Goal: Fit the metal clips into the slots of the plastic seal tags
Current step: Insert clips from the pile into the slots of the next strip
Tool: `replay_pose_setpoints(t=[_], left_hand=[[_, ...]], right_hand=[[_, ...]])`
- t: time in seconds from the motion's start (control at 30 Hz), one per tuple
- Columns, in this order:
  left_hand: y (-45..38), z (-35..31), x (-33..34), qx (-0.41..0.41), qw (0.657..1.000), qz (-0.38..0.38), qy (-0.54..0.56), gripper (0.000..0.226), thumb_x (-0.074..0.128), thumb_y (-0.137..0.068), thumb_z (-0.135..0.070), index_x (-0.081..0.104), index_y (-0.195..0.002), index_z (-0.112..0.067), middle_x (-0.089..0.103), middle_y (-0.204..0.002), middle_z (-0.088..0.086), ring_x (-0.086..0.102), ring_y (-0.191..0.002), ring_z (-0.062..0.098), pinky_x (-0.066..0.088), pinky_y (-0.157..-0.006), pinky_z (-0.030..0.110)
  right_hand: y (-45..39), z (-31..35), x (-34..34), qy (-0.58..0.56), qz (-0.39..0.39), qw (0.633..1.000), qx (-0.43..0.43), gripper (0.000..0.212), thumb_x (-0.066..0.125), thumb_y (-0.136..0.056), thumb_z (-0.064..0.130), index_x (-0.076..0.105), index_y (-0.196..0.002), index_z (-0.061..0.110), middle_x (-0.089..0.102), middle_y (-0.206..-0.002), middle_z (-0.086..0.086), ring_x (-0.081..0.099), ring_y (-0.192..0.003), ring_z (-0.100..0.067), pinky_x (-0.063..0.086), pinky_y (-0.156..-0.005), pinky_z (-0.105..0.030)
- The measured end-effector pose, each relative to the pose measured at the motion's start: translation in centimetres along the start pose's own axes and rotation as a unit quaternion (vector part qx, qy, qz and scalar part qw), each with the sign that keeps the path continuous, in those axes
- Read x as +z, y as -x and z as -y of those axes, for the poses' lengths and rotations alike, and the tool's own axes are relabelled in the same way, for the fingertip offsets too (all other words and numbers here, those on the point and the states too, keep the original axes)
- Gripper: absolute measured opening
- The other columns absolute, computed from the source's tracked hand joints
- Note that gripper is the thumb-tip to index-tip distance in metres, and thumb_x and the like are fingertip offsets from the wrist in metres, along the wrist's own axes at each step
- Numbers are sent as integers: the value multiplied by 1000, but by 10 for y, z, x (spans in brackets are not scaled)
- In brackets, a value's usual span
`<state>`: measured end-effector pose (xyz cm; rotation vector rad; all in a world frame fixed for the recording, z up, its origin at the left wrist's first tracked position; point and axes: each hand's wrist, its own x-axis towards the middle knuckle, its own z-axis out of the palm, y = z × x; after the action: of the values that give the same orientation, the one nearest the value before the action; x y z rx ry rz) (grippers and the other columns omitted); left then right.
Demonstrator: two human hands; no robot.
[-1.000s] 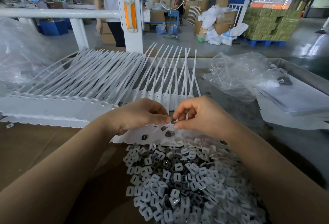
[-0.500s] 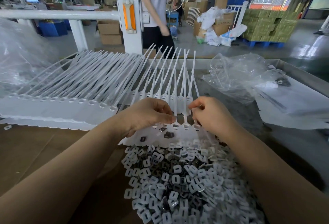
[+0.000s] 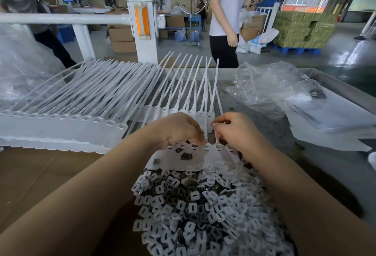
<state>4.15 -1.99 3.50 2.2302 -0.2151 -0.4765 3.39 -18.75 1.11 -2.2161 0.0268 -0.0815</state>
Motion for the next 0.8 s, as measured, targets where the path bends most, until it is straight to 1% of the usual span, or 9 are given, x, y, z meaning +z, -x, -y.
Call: replay_pose_setpoints(t=[0.07,0.17,0.3,0.43,0.5,0.6,0.67,0.73,0.8], left_hand=[[1,1,2,-5,1000,-9,8,12,83,-72,-24,72,-70,-24,71,-78,-11,61,-87,7,37,-65,23],[1,1,4,-13,1000,-8,9,12,84,-70,-25,73,-72,-20,72,-89,-3,61,-94,13,37,-67,25],[1,-1,6,-16,1000,-10,5,12,84,-71,-22,73,-74,-18,70,-84,-6,60,-87,9,37,-64,24],[0,-1,7,-8,1000,-13,-4,15,84,-72,-18,69,-72,-17,64,-70,-8,55,-69,7,36,-58,22],[0,0,8,1,1000,-21,-3,16,85,-71,-16,69,-73,-17,61,-65,-9,53,-67,8,36,-57,22],[0,1,9,12,999,-30,2,16,86,-69,-15,71,-68,-20,58,-57,-16,53,-67,7,37,-56,21],[0,1,9,19,999,-40,-6,15,88,-68,-17,73,-67,-21,60,-63,-15,53,-69,7,37,-57,22],[1,1,8,34,997,-52,-36,14,88,-67,-23,75,-66,-25,63,-71,-11,56,-73,8,40,-61,24],[2,1,7,52,994,-62,-78,13,88,-68,-30,76,-67,-30,65,-72,-11,58,-74,8,42,-65,25]], right_hand=[[0,0,-2,4,23,1000,1,13,65,-90,21,69,-82,31,68,-66,8,63,-60,-6,46,-51,-20],[0,1,-5,4,48,999,10,16,66,-90,23,68,-78,33,69,-70,6,64,-65,-11,48,-56,-22],[0,1,-5,8,50,999,4,14,67,-91,27,68,-79,33,70,-72,5,66,-67,-12,50,-59,-24],[0,1,-5,4,52,999,5,6,66,-92,28,70,-88,29,69,-72,4,65,-66,-12,48,-57,-23],[-1,1,-5,4,54,999,5,6,66,-92,28,70,-88,29,69,-71,5,63,-64,-11,46,-56,-23],[-1,1,-6,4,56,998,6,6,65,-93,29,70,-89,29,69,-71,4,62,-63,-10,47,-56,-22],[-1,0,-6,8,54,999,4,7,65,-93,30,69,-87,31,68,-70,5,62,-62,-8,45,-54,-20],[-2,0,-6,17,51,999,0,11,64,-92,31,66,-82,34,69,-70,6,61,-60,-6,44,-51,-19],[-2,0,-6,19,50,999,1,13,64,-92,31,65,-79,35,69,-69,6,61,-58,-6,44,-50,-19]])
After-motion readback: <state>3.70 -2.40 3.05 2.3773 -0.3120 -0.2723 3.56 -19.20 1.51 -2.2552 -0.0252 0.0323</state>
